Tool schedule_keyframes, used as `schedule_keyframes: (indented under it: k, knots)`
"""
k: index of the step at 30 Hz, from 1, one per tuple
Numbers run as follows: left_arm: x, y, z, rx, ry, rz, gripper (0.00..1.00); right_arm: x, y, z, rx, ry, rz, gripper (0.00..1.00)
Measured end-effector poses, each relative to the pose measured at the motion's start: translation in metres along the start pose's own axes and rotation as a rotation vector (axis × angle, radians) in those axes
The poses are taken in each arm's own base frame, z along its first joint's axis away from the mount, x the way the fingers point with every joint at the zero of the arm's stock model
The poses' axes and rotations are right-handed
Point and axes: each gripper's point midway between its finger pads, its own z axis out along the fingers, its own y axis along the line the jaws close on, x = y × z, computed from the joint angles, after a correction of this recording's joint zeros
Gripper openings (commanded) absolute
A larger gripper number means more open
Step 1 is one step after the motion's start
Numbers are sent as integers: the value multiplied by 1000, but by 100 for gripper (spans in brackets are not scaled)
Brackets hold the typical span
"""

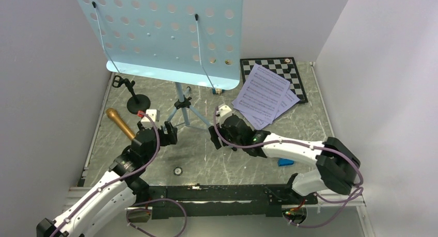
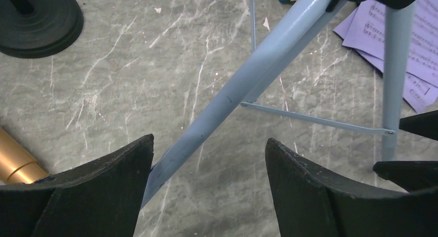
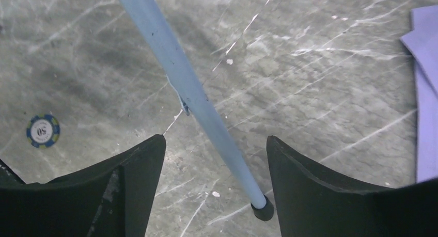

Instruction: Pack up the instrument practice props

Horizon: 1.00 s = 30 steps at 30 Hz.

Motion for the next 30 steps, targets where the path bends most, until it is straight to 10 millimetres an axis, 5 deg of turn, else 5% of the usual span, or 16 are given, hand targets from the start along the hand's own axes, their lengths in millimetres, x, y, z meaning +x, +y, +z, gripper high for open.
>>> schedule_keyframes:
  k: [4,9,16,30]
  knots:
    - [9,2,6,-23,45,30,79,18,0,14,-10,65,-27,62]
    - [12,5,13,-55,79,69,73,31,-7,23,-1,108,-40,30]
    - [10,3,22,-59,81,116,62,33,-6,22,-21,91,-69,2]
    - [6,-7,39,-19,83,245,38,58,21,-11,33,20,-21,0]
